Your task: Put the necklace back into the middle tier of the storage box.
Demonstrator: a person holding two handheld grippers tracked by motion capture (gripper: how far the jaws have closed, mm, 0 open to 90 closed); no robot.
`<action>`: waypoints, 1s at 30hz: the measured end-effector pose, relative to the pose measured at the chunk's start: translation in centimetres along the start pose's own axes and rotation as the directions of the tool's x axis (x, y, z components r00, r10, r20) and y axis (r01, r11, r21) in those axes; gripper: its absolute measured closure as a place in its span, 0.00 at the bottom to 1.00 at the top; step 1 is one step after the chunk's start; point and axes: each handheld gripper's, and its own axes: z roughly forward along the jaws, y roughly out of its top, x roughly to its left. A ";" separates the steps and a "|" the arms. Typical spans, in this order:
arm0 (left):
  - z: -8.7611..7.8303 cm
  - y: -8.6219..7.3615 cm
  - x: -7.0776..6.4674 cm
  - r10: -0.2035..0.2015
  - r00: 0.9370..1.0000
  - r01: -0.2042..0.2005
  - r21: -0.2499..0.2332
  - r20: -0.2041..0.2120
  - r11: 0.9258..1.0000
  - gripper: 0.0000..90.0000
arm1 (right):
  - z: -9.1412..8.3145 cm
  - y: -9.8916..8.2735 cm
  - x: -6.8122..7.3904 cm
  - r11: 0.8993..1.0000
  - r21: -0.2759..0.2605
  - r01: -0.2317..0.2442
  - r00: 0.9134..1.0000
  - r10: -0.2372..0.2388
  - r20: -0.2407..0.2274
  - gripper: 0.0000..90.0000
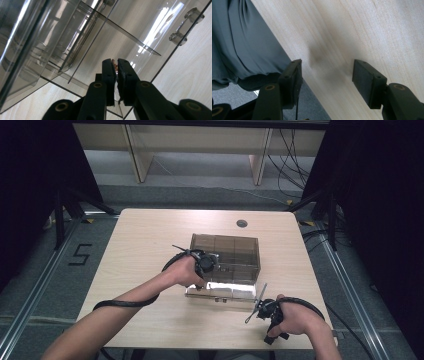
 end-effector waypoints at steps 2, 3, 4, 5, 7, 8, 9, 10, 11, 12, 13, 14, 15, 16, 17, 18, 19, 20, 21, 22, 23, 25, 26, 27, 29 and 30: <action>-0.2 -0.1 0.0 0.004 1.000 -0.004 -0.005 -0.002 1.000 0.90 | 0.0 0.0 0.0 1.000 -0.002 -0.001 1.000 0.001 0.003 0.46; -0.3 -0.1 0.0 0.004 1.000 -0.004 -0.007 0.000 1.000 0.89 | 0.0 0.0 0.0 1.000 -0.002 -0.001 1.000 0.001 0.003 0.46; -0.3 -0.1 0.0 0.004 1.000 -0.004 -0.007 0.000 1.000 0.89 | 0.0 0.0 0.0 1.000 -0.002 -0.001 1.000 0.001 0.003 0.46; -0.5 -0.1 0.0 0.005 1.000 -0.005 -0.007 0.001 1.000 0.89 | 0.0 0.0 0.0 1.000 -0.002 -0.001 1.000 0.001 0.003 0.46; -0.8 -0.2 -0.1 0.003 1.000 -0.003 -0.024 -0.008 1.000 0.88 | 0.0 0.0 0.0 1.000 0.000 -0.004 1.000 0.004 0.004 0.46; -1.1 -0.3 -0.1 0.008 1.000 -0.008 -0.025 -0.004 1.000 0.87 | 0.0 0.0 0.0 1.000 0.000 0.009 1.000 -0.009 0.002 0.46; -1.1 -0.3 -0.1 0.008 1.000 -0.008 -0.025 -0.004 1.000 0.87 | 0.0 0.0 0.0 1.000 0.000 0.009 1.000 -0.009 0.002 0.46; -1.4 -0.5 -0.2 0.008 1.000 -0.008 -0.035 -0.005 0.999 0.86 | 0.0 0.0 -0.1 1.000 -0.002 0.019 1.000 -0.019 -0.002 0.46; -1.7 -0.6 -0.2 0.009 1.000 -0.009 -0.042 -0.007 0.999 0.85 | 0.0 0.0 -0.1 1.000 0.000 0.015 1.000 -0.015 -0.002 0.46; -1.8 -0.7 -0.3 0.011 1.000 -0.011 -0.047 -0.008 0.999 0.85 | 0.0 0.0 -0.1 1.000 0.000 0.015 1.000 -0.015 -0.002 0.46; -2.0 -0.9 -0.3 0.013 1.000 -0.014 -0.054 -0.015 0.998 0.84 | 0.0 0.0 -0.1 1.000 0.000 0.016 1.000 -0.016 -0.001 0.46; -2.2 -1.0 -0.3 0.013 1.000 -0.014 -0.056 -0.014 0.998 0.83 | 0.0 0.0 -0.1 1.000 0.000 0.016 1.000 -0.016 -0.001 0.46; -2.2 -1.0 -0.3 0.013 1.000 -0.014 -0.056 -0.014 0.998 0.83 | 0.0 0.0 -0.1 1.000 0.000 0.016 1.000 -0.016 -0.001 0.46; -2.6 -1.5 -0.3 0.012 1.000 -0.014 -0.074 -0.020 0.997 0.82 | 0.0 0.0 0.0 1.000 -0.001 0.004 1.000 -0.004 0.003 0.46; -2.6 -1.5 -0.3 0.012 1.000 -0.014 -0.074 -0.020 0.997 0.81 | 0.0 0.0 0.0 1.000 -0.001 0.004 1.000 -0.004 0.003 0.46; -3.0 -1.9 -0.3 0.015 0.999 -0.018 -0.081 -0.033 0.997 0.80 | 0.0 0.0 0.0 1.000 -0.002 0.010 1.000 -0.010 0.007 0.46; -3.1 -2.2 -0.2 0.014 0.999 -0.017 -0.085 -0.036 0.996 0.79 | 0.0 -0.1 0.0 1.000 0.005 -0.006 1.000 0.006 0.004 0.46; -3.3 -2.5 -0.2 0.009 0.999 -0.012 -0.090 -0.038 0.996 0.79 | 0.0 -0.1 0.0 1.000 0.002 0.001 1.000 -0.001 0.004 0.46; -3.3 -2.5 -0.2 0.009 0.999 -0.012 -0.090 -0.038 0.996 0.78 | 0.0 -0.1 0.0 1.000 0.002 0.001 1.000 -0.001 0.004 0.46; -3.5 -2.9 -0.1 0.009 0.999 -0.013 -0.093 -0.044 0.996 0.78 | 0.1 0.0 -0.1 1.000 -0.003 0.019 1.000 -0.019 0.001 0.46; -3.6 -3.1 -0.1 0.003 0.999 -0.007 -0.100 -0.041 0.995 0.77 | 0.0 0.0 0.0 1.000 0.002 0.005 1.000 -0.005 0.004 0.46; -4.1 -4.0 0.1 -0.003 0.999 -0.002 -0.112 -0.045 0.994 0.76 | 0.1 0.0 0.0 1.000 0.004 0.000 1.000 0.000 0.002 0.46; -4.1 -4.0 0.1 -0.003 0.999 -0.002 -0.112 -0.045 0.994 0.76 | 0.1 0.0 0.0 1.000 0.004 0.000 1.000 0.000 0.002 0.46; -4.3 -4.4 0.1 -0.006 0.999 0.000 -0.121 -0.048 0.993 0.76 | 0.1 0.0 0.0 1.000 0.001 0.010 1.000 -0.010 0.000 0.46; -4.5 -5.4 0.1 -0.024 0.998 0.016 -0.147 -0.054 0.989 0.75 | 0.0 0.0 0.0 1.000 0.005 0.001 1.000 -0.001 -0.001 0.46; -4.6 -5.7 0.1 -0.029 0.998 0.020 -0.151 -0.052 0.988 0.74 | 0.1 0.0 -0.1 1.000 -0.002 0.013 1.000 -0.013 -0.004 0.46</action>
